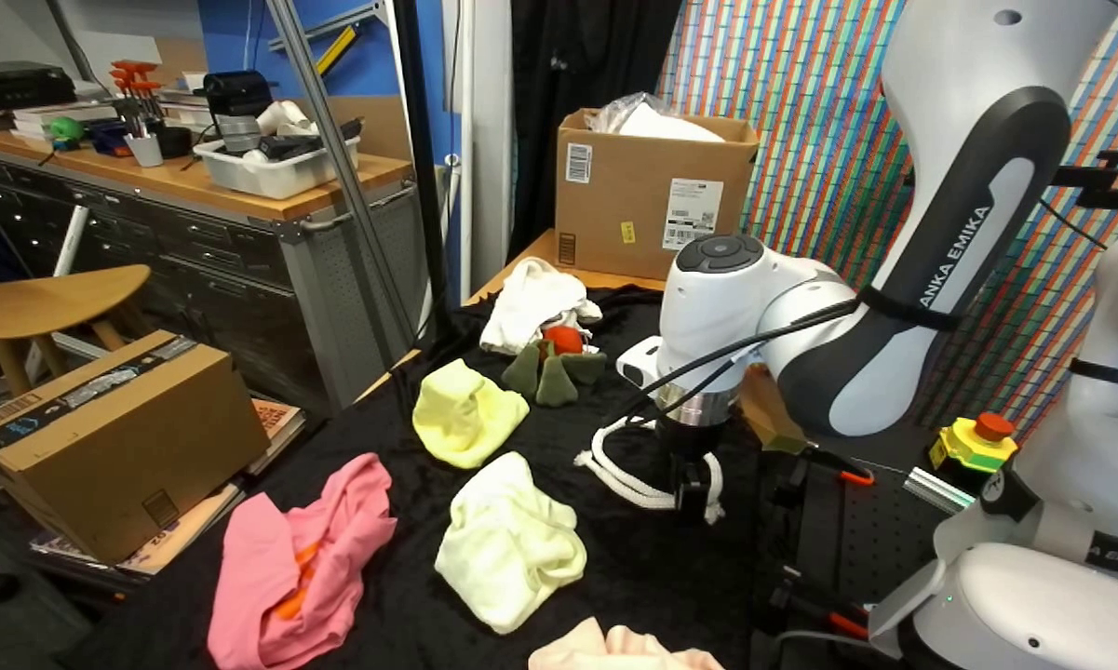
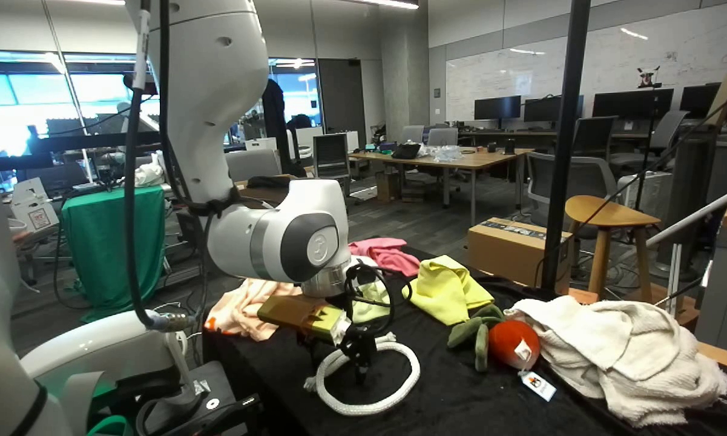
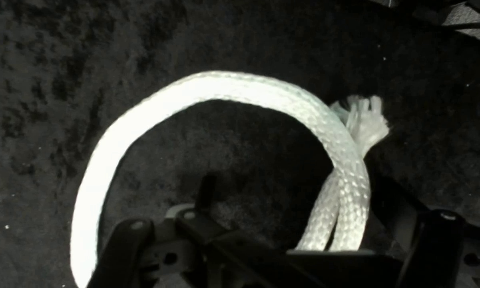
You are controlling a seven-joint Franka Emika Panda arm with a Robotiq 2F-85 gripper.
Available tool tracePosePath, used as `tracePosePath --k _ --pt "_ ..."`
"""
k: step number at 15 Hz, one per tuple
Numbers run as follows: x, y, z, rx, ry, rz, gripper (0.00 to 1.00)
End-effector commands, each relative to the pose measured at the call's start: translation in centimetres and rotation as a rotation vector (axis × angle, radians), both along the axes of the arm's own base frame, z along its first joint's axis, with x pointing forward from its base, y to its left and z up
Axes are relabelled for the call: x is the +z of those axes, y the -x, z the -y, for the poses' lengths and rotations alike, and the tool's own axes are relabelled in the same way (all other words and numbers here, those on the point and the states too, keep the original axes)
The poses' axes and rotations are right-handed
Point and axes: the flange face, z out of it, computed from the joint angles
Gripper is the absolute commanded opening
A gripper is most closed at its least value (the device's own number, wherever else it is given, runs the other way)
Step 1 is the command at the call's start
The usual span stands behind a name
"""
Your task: Put all the object in the right back
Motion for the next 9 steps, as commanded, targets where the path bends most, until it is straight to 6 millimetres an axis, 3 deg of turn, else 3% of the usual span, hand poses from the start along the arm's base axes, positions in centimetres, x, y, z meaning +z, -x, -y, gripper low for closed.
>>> tracePosePath --k 1,9 --pt "0.54 -0.27 -0.06 0.004 0.004 0.037 1.0" --pt "1.42 -0.73 0.28 0.027 0.036 0.075 1.0"
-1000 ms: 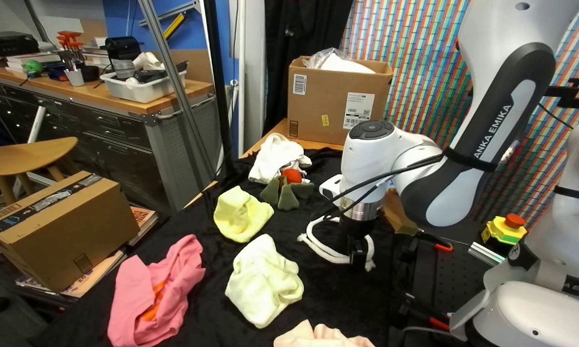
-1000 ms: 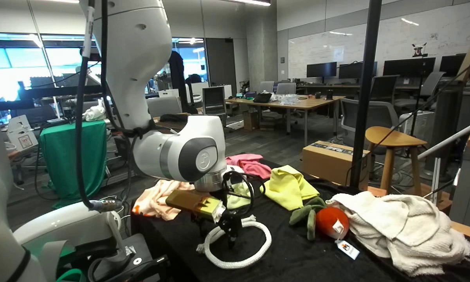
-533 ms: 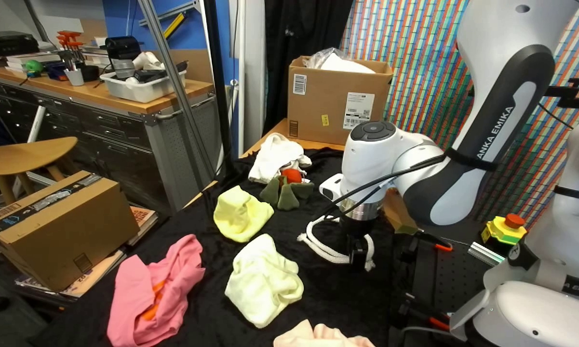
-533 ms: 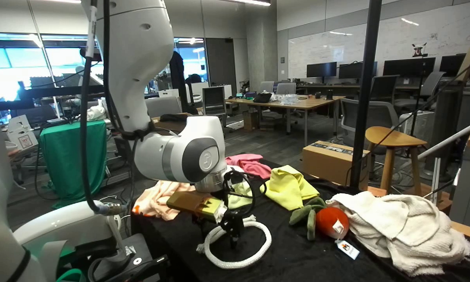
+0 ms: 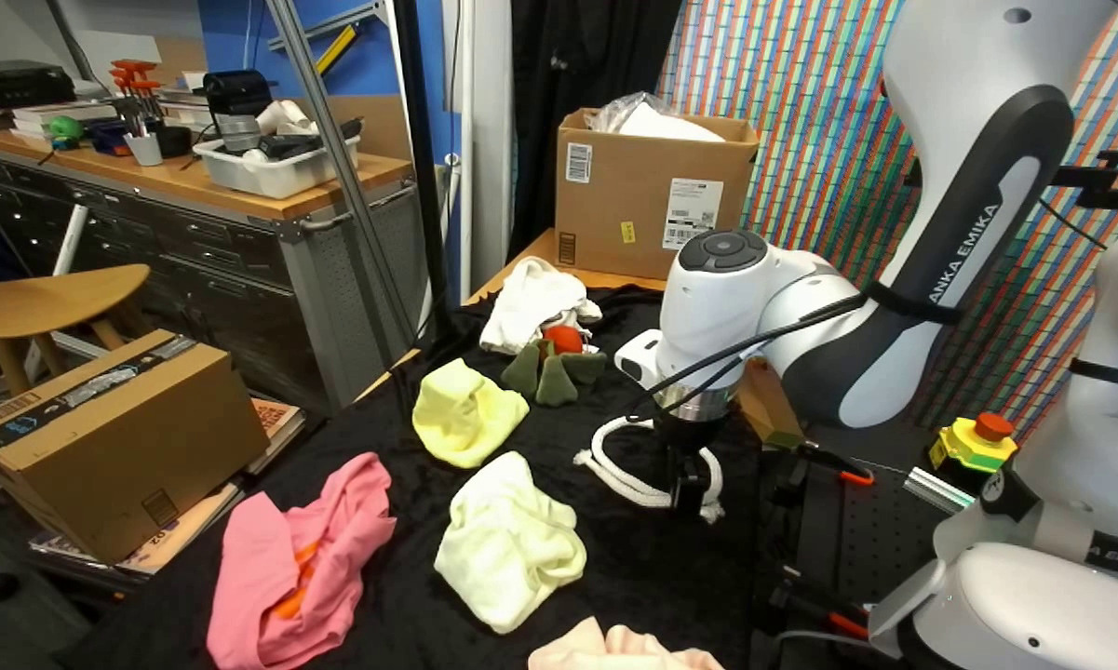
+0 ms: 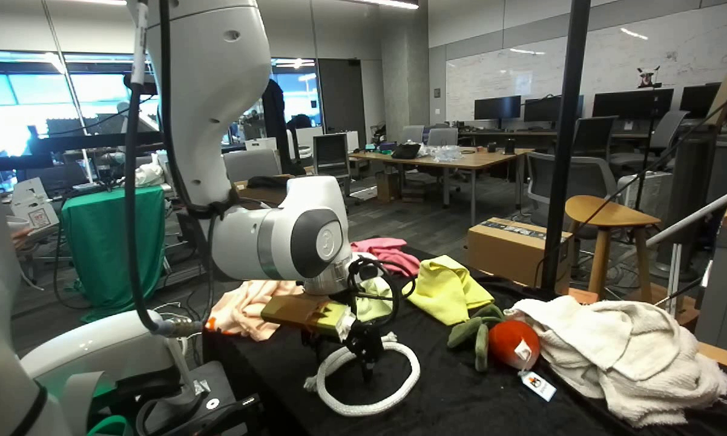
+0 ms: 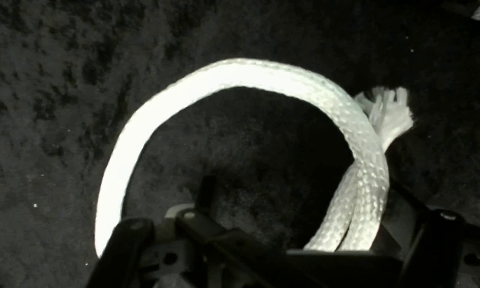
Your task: Put all the object in the right back
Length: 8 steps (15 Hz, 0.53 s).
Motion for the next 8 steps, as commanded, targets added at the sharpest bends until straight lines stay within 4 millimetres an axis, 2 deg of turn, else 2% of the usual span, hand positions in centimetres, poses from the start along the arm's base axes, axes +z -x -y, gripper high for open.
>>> tracePosePath --k 1,8 --pt "1.18 -0.24 0.19 0.003 0.011 0.047 1.0" --pt "1.28 -0.18 0.47 0.008 0.022 0.059 1.0"
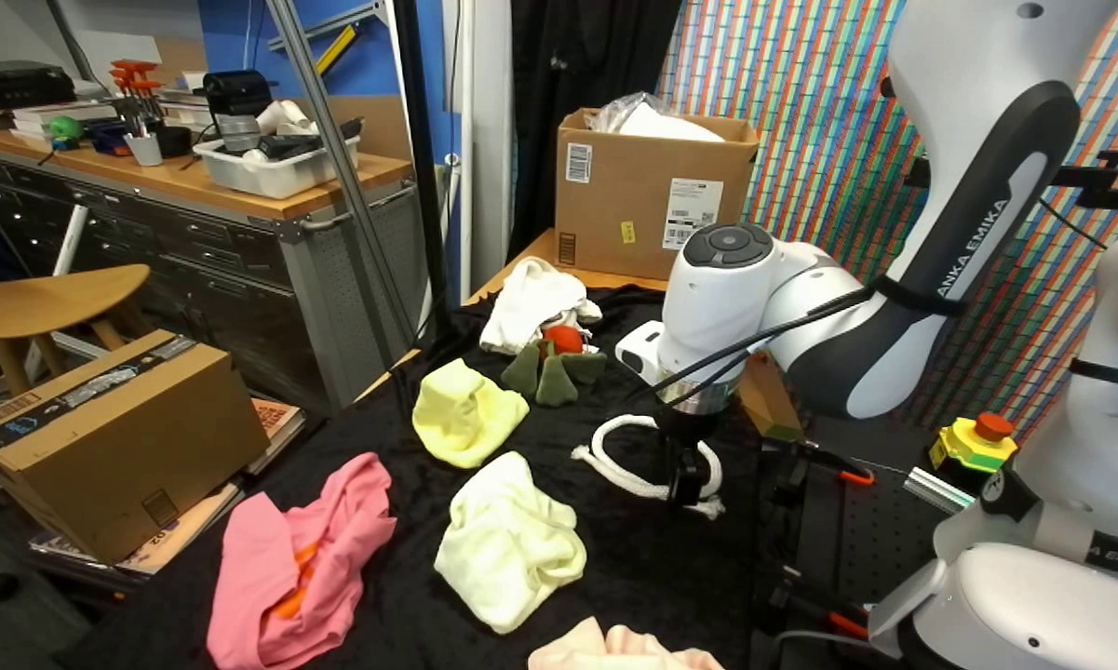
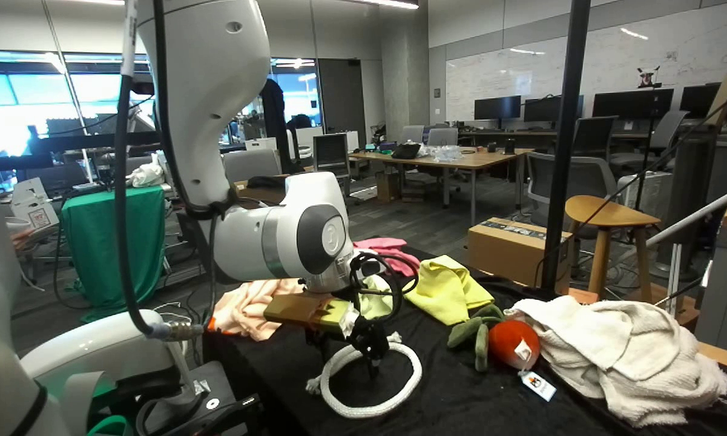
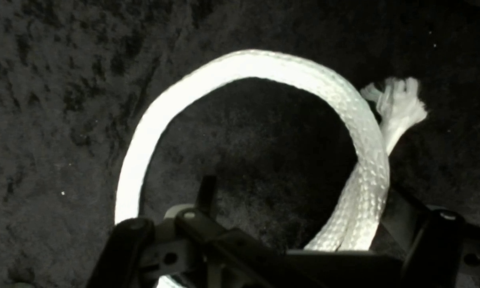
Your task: Put all the object in the right back
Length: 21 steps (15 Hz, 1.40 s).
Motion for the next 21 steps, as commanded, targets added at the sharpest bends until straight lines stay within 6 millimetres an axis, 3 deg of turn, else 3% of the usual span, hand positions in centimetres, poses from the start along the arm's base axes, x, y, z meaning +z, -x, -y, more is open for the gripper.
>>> tracePosePath --k 1,3,4,6,13,17,18,21 --pt "0.6 0.1 0.0 0.001 0.003 0.028 1.0" --pt "0.5 0.1 0.1 0.001 0.006 0.025 0.97" --pt "0.5 0.1 0.1 0.002 0.006 0.023 0.77" --pt "0.3 0.0 0.1 0.002 0.006 0.019 0.71" --pt "0.1 0.0 0.3 -0.003 0.0 0.015 0.12" --pt "0.5 -0.2 0.3 -0.009 0.002 0.023 0.03" --pt "0.7 -0.2 0.4 -0.011 0.006 0.026 0.09" --pt "1.8 -0.3 0.5 -0.019 0.015 0.041 0.1"
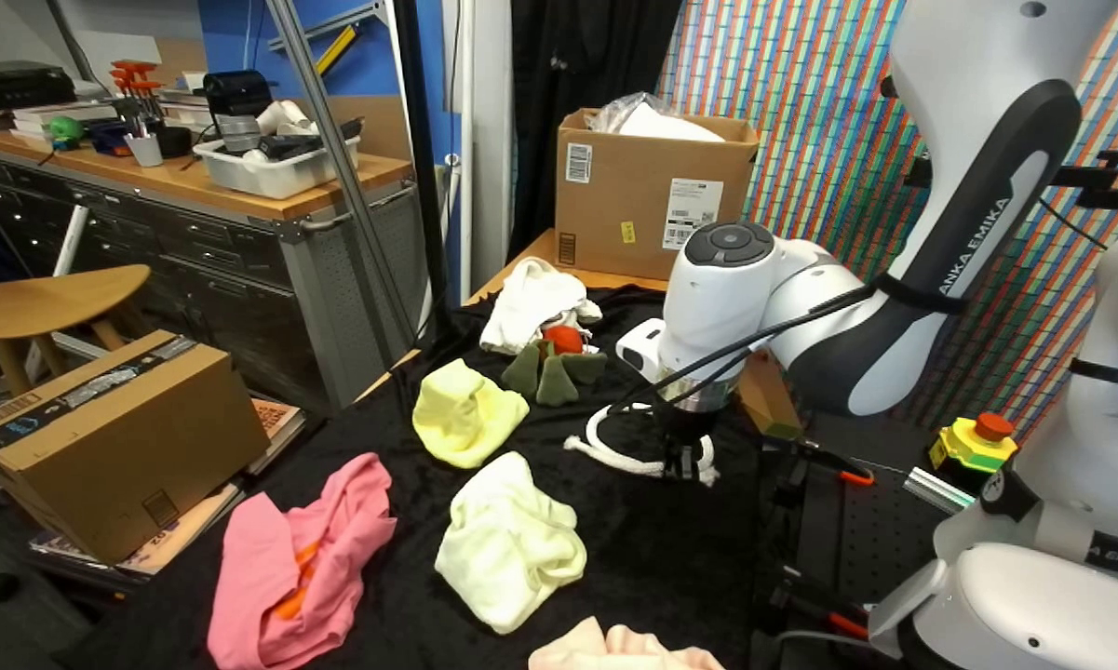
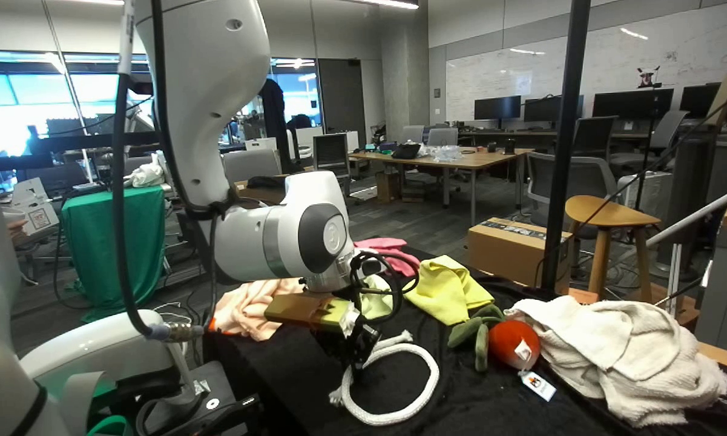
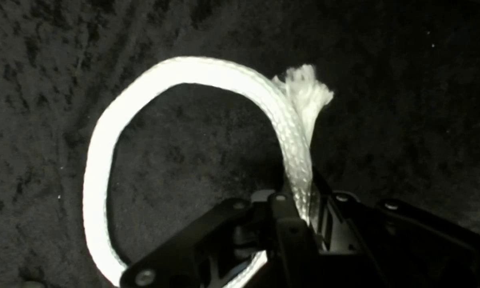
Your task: Put all the object in the right back
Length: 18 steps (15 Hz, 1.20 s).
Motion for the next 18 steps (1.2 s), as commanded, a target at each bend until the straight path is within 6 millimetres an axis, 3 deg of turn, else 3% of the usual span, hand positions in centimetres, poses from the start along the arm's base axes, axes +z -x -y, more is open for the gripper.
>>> tracePosePath --k 1,9,13,18 --pt "2.0 -0.4 0.3 -0.014 0.013 0.04 0.11" --pt "6.9 -1.6 1.5 -0.069 0.046 0.143 0.09" --pt "10.0 -2.2 2.8 -0.191 0.035 0.235 0.07" --pt "13.6 -4.4 6.5 -0.364 0.0 0.333 0.06"
